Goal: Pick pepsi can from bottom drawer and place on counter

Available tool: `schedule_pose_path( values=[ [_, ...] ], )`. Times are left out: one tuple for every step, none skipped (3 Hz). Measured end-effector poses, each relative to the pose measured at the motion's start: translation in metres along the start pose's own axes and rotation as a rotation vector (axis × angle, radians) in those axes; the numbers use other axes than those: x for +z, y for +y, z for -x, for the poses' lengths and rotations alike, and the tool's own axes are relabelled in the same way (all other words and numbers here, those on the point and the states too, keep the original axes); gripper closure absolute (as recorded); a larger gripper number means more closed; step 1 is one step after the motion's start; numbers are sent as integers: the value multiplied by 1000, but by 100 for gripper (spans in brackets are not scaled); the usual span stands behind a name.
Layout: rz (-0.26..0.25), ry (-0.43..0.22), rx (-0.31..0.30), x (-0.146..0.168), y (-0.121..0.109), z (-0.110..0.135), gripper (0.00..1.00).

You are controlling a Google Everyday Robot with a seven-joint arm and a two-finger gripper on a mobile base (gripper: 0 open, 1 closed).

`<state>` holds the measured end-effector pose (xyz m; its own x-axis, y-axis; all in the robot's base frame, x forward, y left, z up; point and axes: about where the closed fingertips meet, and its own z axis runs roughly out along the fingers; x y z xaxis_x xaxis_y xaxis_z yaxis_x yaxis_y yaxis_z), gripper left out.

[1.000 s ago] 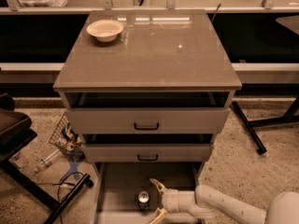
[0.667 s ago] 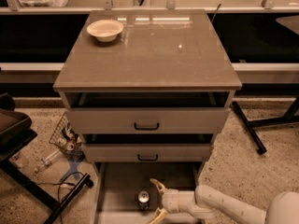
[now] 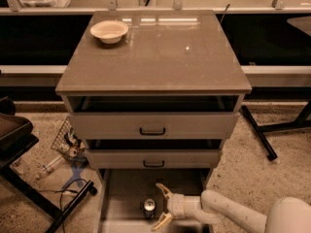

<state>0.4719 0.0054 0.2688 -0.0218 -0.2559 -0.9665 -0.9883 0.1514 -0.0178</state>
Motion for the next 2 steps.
schedule_pose_path(
  values=[
    [-4, 37, -14, 10, -13, -16, 0],
    [-4, 81, -31, 20, -23, -25, 0]
  ],
)
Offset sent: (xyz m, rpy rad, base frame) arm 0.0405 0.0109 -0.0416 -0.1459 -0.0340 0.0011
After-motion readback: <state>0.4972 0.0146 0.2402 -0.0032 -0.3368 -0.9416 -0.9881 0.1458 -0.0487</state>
